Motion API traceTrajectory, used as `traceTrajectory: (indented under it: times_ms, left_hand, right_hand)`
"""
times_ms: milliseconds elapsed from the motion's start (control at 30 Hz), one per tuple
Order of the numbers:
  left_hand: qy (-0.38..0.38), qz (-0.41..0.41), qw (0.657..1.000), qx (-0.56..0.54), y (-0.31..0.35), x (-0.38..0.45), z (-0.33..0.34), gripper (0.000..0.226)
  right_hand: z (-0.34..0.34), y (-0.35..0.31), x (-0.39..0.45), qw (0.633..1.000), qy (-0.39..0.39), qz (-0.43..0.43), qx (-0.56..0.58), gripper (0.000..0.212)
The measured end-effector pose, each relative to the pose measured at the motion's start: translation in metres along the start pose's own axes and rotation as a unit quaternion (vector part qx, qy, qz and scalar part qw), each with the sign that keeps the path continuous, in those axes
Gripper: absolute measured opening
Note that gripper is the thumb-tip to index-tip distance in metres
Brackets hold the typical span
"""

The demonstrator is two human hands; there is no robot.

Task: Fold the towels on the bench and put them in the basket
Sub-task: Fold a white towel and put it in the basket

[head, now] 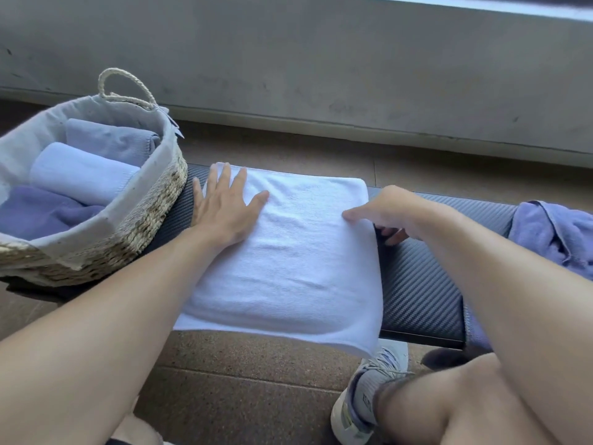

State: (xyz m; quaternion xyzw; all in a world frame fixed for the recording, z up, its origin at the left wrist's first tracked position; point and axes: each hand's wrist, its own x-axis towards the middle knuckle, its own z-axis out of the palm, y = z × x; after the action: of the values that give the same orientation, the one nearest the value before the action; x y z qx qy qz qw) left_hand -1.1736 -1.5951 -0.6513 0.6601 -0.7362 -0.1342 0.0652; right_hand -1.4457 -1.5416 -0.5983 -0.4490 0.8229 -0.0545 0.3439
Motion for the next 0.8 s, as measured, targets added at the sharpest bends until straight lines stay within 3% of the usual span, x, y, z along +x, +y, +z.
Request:
traceTrajectory:
  times_ms: [200,333,400,667,800]
  left_hand:
    - [-0.004,0.091,0.994,-0.054,0.030,-0.042,-0.005,0.068]
    - [-0.040,0.133,0.989,-0.054,0.028,-0.079,-0.001,0.067]
    - [-0.044,0.155,0.987,-0.011,0.023,-0.092,0.002,0.069]
    - [-0.042,0.149,0.988,0.028,-0.004,-0.108,0.012,0.080]
    - [-0.052,0.150,0.986,0.057,-0.001,-0.109,0.009,0.083]
  right_hand:
    - [0.008,0.002,0.004,0.990,0.009,-0.016,0.137,0.033]
    - [-0.004,0.019,0.005,0.984,0.106,-0.017,0.141,0.024]
    - [-0.009,0.030,0.002,0.981,0.140,-0.020,0.136,0.031]
    - [-0.010,0.038,-0.012,0.980,0.048,0.028,0.192,0.038]
    - [-0.010,0.021,-0.025,0.946,0.030,-0.044,0.320,0.024]
